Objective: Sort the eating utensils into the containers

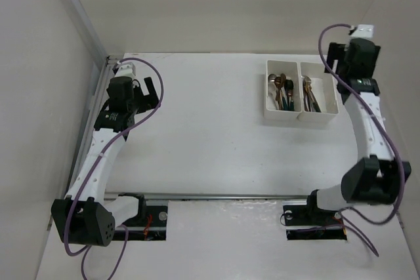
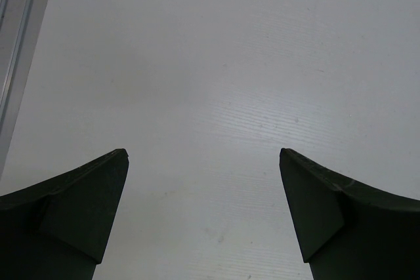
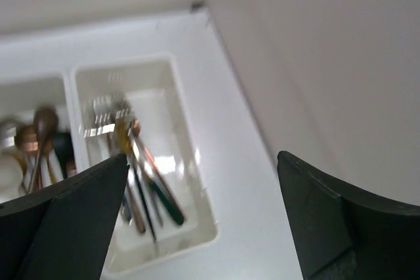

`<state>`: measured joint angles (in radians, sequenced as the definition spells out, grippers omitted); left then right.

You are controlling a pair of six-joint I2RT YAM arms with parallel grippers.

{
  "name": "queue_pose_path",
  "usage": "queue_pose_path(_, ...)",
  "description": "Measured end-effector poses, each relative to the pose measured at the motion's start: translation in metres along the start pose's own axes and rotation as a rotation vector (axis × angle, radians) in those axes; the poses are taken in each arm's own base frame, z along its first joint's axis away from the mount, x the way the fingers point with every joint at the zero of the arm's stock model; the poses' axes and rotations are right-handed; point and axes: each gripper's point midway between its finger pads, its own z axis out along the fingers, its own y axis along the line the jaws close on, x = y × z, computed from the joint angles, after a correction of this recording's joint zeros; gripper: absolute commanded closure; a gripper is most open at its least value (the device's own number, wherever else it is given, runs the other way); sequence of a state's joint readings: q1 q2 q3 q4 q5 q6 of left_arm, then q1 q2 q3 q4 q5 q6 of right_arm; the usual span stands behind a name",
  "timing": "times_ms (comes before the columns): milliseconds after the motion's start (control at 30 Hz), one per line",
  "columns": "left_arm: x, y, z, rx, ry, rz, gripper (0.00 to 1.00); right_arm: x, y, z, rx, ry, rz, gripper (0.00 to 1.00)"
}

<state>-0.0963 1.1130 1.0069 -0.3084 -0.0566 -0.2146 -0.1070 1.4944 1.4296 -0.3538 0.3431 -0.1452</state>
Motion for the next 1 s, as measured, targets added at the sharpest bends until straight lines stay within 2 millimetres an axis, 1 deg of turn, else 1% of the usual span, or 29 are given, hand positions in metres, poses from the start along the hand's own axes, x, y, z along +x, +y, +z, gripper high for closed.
queue_pose_path(33, 0.0, 0.0, 0.0, 0.0, 0.0, 0.0, 0.0, -0.016, -0.016, -0.014, 0.03, -0.069, 0.036, 0.0)
queue_pose_path(100, 0.0, 0.0, 0.0, -0.002, 0.0, 0.0, 0.0, -0.035, -0.05, -0.043, 0.102, -0.182, 0.108, 0.0)
queue_pose_path(167, 0.001, 0.001, 0.0, -0.004, 0.001, -0.002, 0.0, -0.042, -0.086, -0.074, 0.219, -0.264, 0.187, 0.0)
queue_pose_path(200, 0.001, 0.003, 0.001, -0.009, 0.001, -0.003, 0.0, -0.04, -0.096, -0.084, 0.261, -0.281, 0.213, 0.0)
queue_pose_path(267, 0.004, 0.007, 0.002, -0.019, 0.005, -0.009, 0.0, -0.03, -0.115, -0.102, 0.361, -0.303, 0.276, 0.0)
queue_pose_path(300, 0.006, 0.01, 0.003, -0.028, 0.009, -0.014, 0.0, -0.021, -0.122, -0.11, 0.406, -0.304, 0.31, 0.0)
queue_pose_path(400, 0.013, 0.021, 0.005, -0.059, 0.022, -0.032, 0.0, 0.01, -0.137, -0.128, 0.525, -0.287, 0.384, 0.0)
queue_pose_path(467, 0.02, 0.027, 0.008, -0.079, 0.035, -0.041, 0.0, 0.025, -0.147, -0.145, 0.583, -0.297, 0.43, 0.0)
queue_pose_path(533, 0.028, 0.032, 0.009, -0.096, 0.05, -0.048, 0.0, 0.027, -0.157, -0.166, 0.624, -0.339, 0.484, 0.0)
queue_pose_path(600, 0.034, 0.035, 0.011, -0.105, 0.063, -0.054, 0.0, 0.025, -0.165, -0.184, 0.651, -0.382, 0.531, 0.0)
queue_pose_path(667, 0.035, 0.035, 0.011, -0.105, 0.064, -0.058, 0.0, 0.021, -0.17, -0.195, 0.668, -0.419, 0.564, 0.0)
queue_pose_path(733, 0.033, 0.035, 0.011, -0.104, 0.058, -0.061, 0.0, 0.02, -0.173, -0.199, 0.676, -0.432, 0.577, 0.0)
queue_pose_path(867, 0.032, 0.036, 0.012, -0.105, 0.054, -0.068, 0.0, 0.022, -0.17, -0.191, 0.671, -0.413, 0.563, 0.0)
queue_pose_path(1000, 0.033, 0.041, 0.012, -0.118, 0.052, -0.083, 0.0, 0.023, -0.163, -0.181, 0.638, -0.396, 0.543, 0.0)
